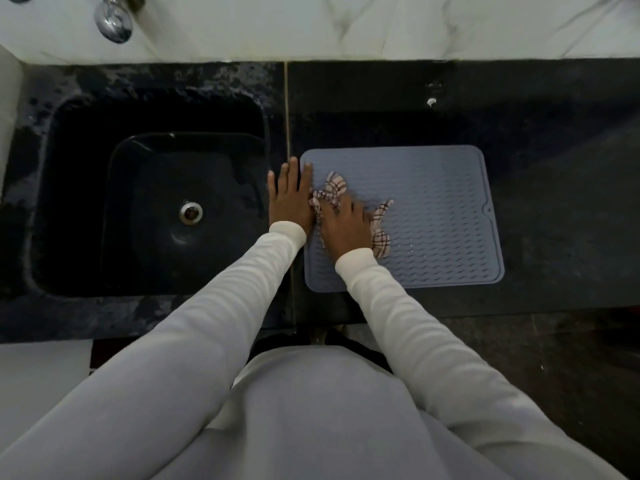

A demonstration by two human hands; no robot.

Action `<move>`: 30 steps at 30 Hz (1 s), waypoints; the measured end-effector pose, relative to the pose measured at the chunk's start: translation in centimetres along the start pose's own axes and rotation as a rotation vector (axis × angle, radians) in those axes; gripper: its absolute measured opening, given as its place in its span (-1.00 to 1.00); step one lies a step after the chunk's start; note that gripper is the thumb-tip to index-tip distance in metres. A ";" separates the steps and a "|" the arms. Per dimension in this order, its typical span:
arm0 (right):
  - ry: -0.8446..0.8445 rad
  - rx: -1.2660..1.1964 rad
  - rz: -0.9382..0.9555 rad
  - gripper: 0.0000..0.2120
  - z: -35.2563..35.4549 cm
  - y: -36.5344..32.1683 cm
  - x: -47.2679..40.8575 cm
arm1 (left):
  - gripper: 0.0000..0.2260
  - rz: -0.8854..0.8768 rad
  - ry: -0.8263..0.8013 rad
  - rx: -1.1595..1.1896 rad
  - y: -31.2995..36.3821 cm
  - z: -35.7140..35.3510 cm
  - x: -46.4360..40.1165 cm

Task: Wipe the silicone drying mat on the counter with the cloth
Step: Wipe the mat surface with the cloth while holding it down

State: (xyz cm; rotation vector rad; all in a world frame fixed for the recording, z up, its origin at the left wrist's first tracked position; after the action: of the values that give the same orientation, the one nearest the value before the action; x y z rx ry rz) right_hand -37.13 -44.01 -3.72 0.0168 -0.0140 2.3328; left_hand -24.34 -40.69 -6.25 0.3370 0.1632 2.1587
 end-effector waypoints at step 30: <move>-0.153 0.136 -0.418 -0.55 2.9 26.8 1.8 | -0.53 0.014 0.050 0.027 -0.1 -0.1 0.1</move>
State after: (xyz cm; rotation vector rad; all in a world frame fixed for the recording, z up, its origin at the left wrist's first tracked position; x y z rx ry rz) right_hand -57.74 -61.30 -0.93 0.2432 0.0655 1.9064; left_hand -24.33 -40.56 -6.35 0.3006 0.2195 2.1818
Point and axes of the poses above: each hand's wrist, its own x-axis away from the middle knuckle, its own z-axis out of the back of the hand, y = z × x, the point moved 1 cm from there along -x, towards the middle knuckle, and after that the axes turned 7 degrees about x, right-handed, at the moved point
